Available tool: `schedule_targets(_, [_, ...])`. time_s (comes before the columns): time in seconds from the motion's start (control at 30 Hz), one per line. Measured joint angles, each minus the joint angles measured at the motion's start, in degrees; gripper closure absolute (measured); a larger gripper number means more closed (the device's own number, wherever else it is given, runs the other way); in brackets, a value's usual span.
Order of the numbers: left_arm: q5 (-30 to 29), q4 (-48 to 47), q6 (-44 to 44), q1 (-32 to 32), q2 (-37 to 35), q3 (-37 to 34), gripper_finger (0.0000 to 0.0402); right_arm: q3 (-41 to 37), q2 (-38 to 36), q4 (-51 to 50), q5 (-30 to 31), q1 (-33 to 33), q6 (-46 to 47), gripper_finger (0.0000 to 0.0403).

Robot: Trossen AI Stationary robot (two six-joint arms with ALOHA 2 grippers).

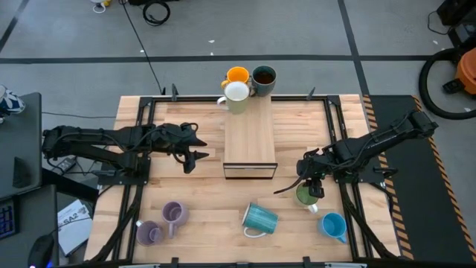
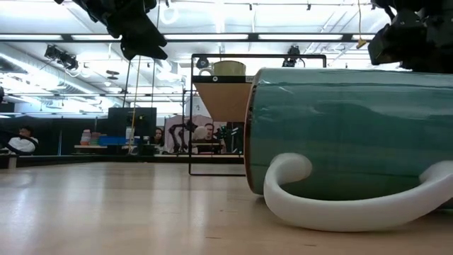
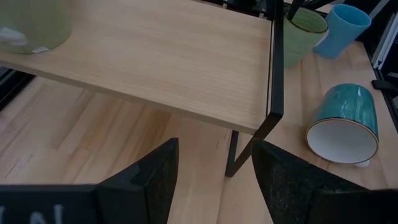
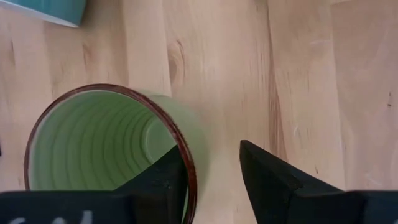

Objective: Place coffee mugs
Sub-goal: Put the light green mug on the shelf

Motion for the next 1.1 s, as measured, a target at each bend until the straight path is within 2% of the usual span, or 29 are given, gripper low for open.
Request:
schedule_targets(0.57, [0.01,0.00,0.04,0.00,0.00,0.00,0.0191,-0.07,0.02,0.66,0.44,-0.03,0.03,0.0375])
schedule_targets(0.7, [0.02,0.00,0.04,0.00,0.00,0.00,0.0191,-0.07,0.02,0.55,0.69,-0.03,1.56,0.0378])
schedule_targets(0.87, [0.00,0.00,0.07,-0.01,0.00,0.00,0.0191,-0.07,0.02,0.60,4.52,-0.50,5.40,0.0367])
schedule_targets(1.1, [0.00,0.00,0.07,-0.01,0.00,0.00,0.0191,1.57,0.00,0.48,6.74,-2.37,8.04,0.0378])
